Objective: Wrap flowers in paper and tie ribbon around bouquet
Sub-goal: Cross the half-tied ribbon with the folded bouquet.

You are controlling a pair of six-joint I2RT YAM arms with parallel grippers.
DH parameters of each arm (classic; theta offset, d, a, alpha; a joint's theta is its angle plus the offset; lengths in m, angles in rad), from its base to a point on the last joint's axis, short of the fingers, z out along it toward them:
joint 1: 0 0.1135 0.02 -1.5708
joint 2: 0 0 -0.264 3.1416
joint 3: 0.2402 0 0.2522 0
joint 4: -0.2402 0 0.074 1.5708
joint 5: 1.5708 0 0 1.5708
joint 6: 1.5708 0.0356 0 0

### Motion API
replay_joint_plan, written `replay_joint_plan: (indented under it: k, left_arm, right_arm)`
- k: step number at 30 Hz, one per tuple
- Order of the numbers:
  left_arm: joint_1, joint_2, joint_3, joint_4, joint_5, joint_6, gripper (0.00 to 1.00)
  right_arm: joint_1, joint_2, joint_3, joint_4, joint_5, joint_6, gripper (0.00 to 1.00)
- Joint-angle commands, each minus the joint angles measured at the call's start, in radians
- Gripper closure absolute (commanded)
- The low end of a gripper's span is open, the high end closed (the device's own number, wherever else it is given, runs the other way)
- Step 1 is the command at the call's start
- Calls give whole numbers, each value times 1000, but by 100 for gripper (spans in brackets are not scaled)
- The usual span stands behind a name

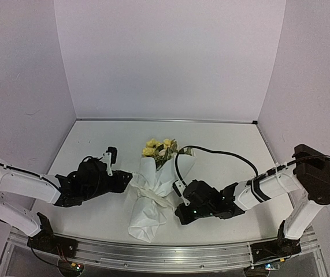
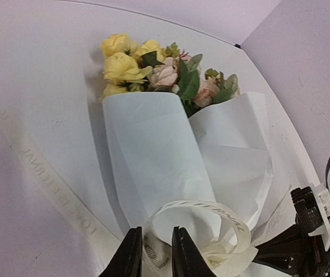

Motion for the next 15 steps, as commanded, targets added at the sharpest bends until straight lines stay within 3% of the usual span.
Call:
replay_joint_plan:
  k: [1,8,11,15]
  left_arm:
    - [2,-37,-27,10,-118,-145,78]
    - [2,-39,-22,-21,-106,-153,76]
    - [2,-102,-16,9,-42,0,72]
    - [2,-142,89,-48,194,271,67]
  right_arm:
    - [-1,-25,27,-65,16,-42,100]
    - [5,-71,97,-215,-30,-118,100]
    - [10,-97,108,-256,-26,-140,100]
    - [12,-114,116,-279,-26,-147,100]
